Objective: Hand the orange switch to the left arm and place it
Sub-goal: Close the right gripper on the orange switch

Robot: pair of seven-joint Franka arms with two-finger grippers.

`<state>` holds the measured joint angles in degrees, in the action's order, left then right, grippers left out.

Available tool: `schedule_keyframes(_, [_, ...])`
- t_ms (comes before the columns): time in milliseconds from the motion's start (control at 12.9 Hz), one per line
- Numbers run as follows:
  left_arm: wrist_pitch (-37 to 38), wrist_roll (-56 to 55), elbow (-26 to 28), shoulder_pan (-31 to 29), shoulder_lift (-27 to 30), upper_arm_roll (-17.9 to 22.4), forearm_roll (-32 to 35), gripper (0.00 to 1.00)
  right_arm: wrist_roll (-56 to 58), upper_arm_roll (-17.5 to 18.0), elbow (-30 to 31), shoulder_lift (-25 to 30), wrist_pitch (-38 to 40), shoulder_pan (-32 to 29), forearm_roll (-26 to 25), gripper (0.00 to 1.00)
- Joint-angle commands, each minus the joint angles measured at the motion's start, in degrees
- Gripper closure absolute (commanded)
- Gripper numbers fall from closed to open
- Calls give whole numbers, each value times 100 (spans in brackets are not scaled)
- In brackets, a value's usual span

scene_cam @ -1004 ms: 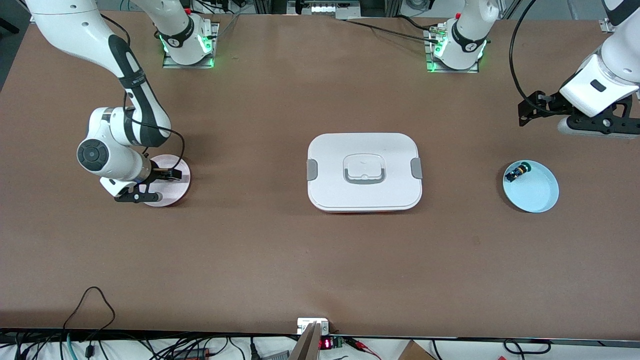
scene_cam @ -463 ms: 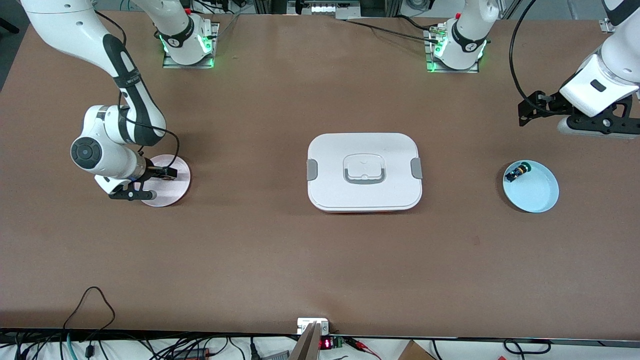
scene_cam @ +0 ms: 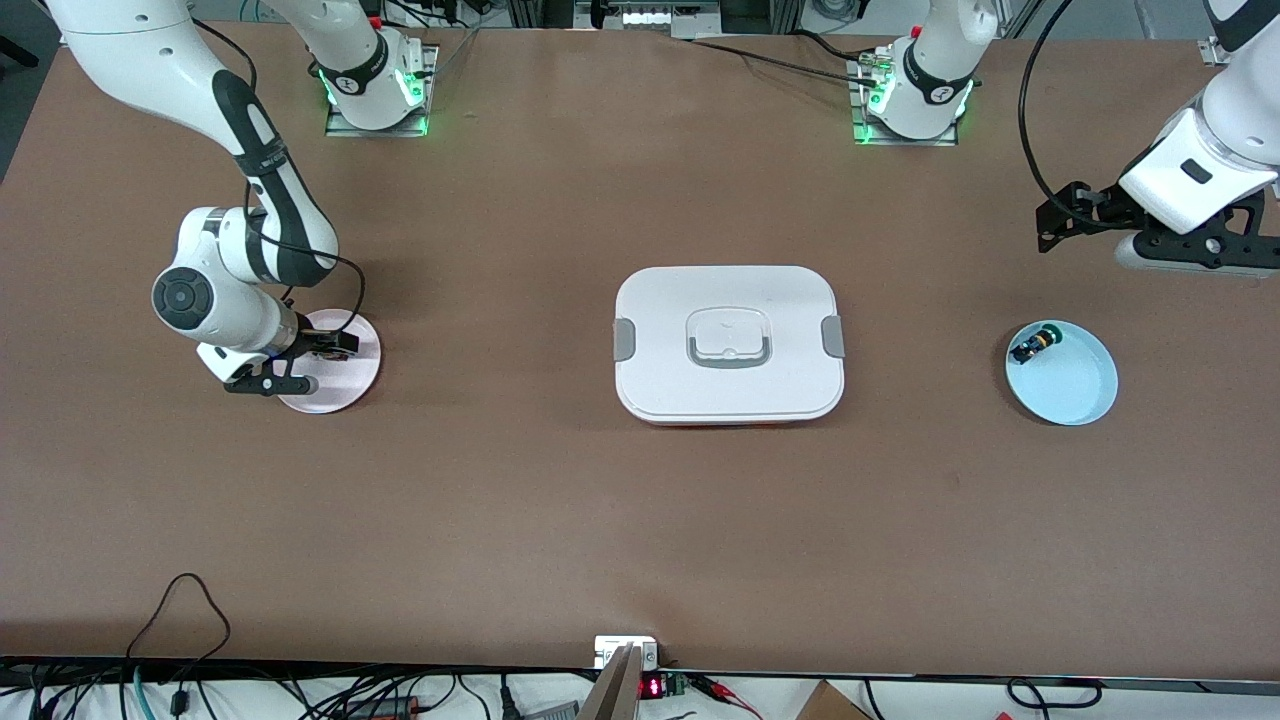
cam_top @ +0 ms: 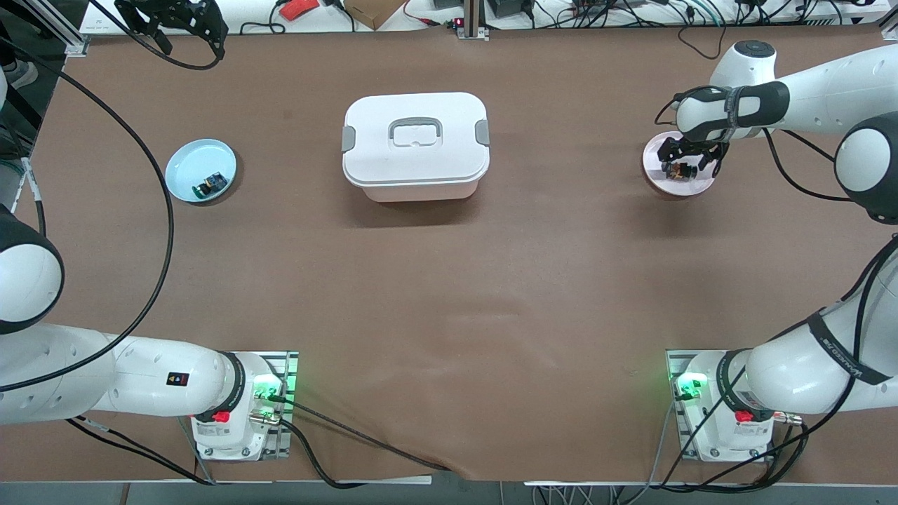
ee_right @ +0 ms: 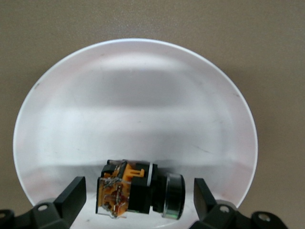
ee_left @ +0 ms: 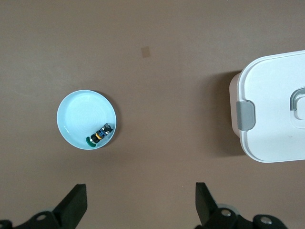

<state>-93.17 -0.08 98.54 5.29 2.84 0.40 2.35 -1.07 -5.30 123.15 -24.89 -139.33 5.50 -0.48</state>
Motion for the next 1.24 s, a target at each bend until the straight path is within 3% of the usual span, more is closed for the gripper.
schedule_keyframes(0, [106, -63, -63, 16, 41, -14, 11, 0, -95, 38, 191, 125, -68, 38, -67, 0])
schedule_keyframes(463, [106, -63, -63, 25, 41, -5, 11, 0, 10, 38, 227, 99, -94, 65, -66, 0])
schedule_keyframes(695, [106, -63, -63, 25, 41, -5, 11, 0, 141, 38, 236, 99, -103, 56, -66, 9])
schedule_keyframes(1004, [106, -63, -63, 25, 41, -5, 11, 0, 89, 30, 297, 107, -103, 38, -40, 12])
schedule_keyframes(1081, [114, -63, -63, 25, 41, -5, 11, 0, 89, 38, 297, 116, -94, 38, -40, 21])
schedule_keyframes(1159, [106, -63, -63, 25, 41, -5, 11, 0, 80, 38, 297, 107, -94, 38, -40, 49])
